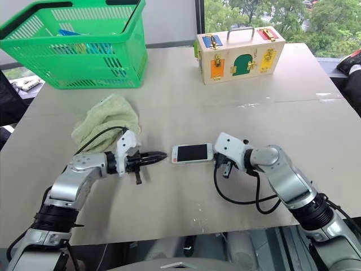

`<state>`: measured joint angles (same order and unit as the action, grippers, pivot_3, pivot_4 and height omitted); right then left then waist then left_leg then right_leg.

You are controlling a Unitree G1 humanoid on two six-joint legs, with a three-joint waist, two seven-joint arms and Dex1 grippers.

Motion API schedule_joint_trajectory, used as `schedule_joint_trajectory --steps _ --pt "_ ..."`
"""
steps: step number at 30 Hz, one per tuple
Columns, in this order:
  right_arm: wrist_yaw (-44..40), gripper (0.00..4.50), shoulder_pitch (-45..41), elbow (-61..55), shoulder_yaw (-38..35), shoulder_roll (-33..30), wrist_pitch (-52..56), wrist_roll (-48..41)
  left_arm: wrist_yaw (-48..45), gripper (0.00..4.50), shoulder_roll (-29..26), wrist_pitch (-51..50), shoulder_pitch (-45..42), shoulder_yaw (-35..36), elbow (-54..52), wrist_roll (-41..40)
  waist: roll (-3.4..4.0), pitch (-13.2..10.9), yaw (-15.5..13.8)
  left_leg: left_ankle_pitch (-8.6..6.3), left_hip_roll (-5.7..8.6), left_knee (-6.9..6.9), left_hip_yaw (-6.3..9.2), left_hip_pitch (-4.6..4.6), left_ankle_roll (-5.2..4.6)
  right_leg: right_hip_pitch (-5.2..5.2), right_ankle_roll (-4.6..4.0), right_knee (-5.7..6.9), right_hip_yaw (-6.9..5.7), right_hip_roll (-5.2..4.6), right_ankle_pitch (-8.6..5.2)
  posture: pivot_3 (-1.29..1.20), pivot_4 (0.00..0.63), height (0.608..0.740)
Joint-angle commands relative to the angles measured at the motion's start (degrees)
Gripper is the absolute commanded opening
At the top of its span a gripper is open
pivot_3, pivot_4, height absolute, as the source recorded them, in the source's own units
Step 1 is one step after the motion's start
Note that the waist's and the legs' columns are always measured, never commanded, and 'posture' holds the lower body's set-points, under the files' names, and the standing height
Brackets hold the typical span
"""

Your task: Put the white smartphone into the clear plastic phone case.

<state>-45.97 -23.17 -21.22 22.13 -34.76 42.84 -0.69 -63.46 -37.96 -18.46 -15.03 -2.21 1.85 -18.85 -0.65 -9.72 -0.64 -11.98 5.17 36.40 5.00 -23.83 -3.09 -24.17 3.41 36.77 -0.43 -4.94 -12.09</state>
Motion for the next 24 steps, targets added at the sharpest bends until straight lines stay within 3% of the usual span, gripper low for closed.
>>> schedule_joint_trajectory --steps 1,13,24 --pt "0.4 0.00 -0.1 -1.3 -1.2 0.2 -1.1 -0.6 -0.1 0.08 -0.2 0.0 -1.5 1.4 0.0 -1.2 0.00 0.0 0.0 0.00 0.00 0.00 0.00 0.00 0.00 0.00 0.00 0.00 0.00 0.00 0.00 0.00 0.150 0.740" --pt "0.4 0.00 -0.7 -5.0 -9.0 1.9 3.4 -8.8 3.4 0.08 6.2 -4.8 -4.1 -1.2 -2.2 -2.8 -0.01 0.0 -0.1 0.00 0.00 0.01 0.01 0.00 0.00 0.02 0.00 0.00 -0.01 0.00 0.00 0.00 0.150 0.740" --pt "3.5 0.00 -6.7 6.7 -4.3 7.6 2.1 -7.2 5.8 0.08 7.8 -2.3 -3.6 -6.9 3.8 3.8 -0.02 0.0 0.3 0.01 0.00 0.01 -0.02 0.09 0.01 0.13 -0.01 0.03 0.03 0.02 0.01 0.00 0.150 0.740"
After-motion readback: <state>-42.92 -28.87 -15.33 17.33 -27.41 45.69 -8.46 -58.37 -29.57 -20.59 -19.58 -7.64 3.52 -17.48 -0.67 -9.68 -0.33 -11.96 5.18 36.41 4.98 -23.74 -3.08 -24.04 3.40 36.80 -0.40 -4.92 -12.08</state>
